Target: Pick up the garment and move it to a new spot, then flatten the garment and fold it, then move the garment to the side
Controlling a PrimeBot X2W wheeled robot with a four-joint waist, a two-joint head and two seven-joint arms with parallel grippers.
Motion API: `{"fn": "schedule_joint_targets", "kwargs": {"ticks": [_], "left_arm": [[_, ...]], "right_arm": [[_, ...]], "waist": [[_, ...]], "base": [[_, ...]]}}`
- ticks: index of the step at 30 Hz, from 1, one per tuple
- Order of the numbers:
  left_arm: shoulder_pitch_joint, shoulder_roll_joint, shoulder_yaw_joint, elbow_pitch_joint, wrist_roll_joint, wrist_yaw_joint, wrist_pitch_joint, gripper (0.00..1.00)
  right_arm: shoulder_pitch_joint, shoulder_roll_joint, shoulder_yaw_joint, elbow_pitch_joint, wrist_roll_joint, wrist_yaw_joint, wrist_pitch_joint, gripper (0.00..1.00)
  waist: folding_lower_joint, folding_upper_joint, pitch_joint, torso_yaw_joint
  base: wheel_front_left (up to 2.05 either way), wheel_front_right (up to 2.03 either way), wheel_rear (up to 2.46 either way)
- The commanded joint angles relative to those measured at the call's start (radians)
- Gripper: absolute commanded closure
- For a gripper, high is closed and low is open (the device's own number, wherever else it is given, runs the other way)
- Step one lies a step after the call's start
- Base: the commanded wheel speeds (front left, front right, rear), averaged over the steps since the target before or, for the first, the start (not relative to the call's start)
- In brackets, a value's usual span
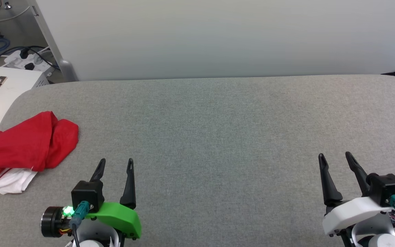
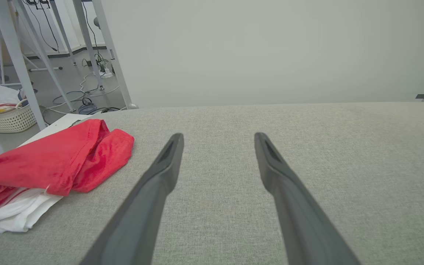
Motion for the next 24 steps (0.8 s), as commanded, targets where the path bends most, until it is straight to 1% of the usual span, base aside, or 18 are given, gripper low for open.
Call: {"fn": "schedule_joint_targets", "kwargs": {"ticks": [1,13,20,24], "left_arm": [[-0.022,-0.002,-0.004,0.004,-0.015,-0.007,-0.010,0.00],[-0.033,-0.002,-0.008,0.029,-0.035,-0.019,-0.035,0.00],[-0.037,-0.002,0.004,0.043,-0.044,-0.026,-0.050,0.00],[-0.042,-0.003,0.014,0.050,-0.048,-0.029,-0.058,0.00]], "right_arm": [[0.007,0.000,-0.003,0.000,0.018,0.000,-0.012,0.00],[0.017,0.000,-0.009,-0.010,0.022,0.000,-0.024,0.00],[0.020,0.000,0.014,-0.030,0.015,0.000,-0.025,0.00],[0.018,0.000,0.036,-0.040,0.011,0.000,-0.025,0.00]], "waist": [[-0.0001,-0.0001,0.000,0.000],[-0.0001,-0.0001,-0.006,0.012],[-0.0001,-0.0001,-0.009,0.045],[-0.0001,-0.0001,-0.008,0.079]], "base": [[0.00,0.00,0.00],[0.00,0.00,0.00],[0.00,0.00,0.00],[0.00,0.00,0.00]]}}
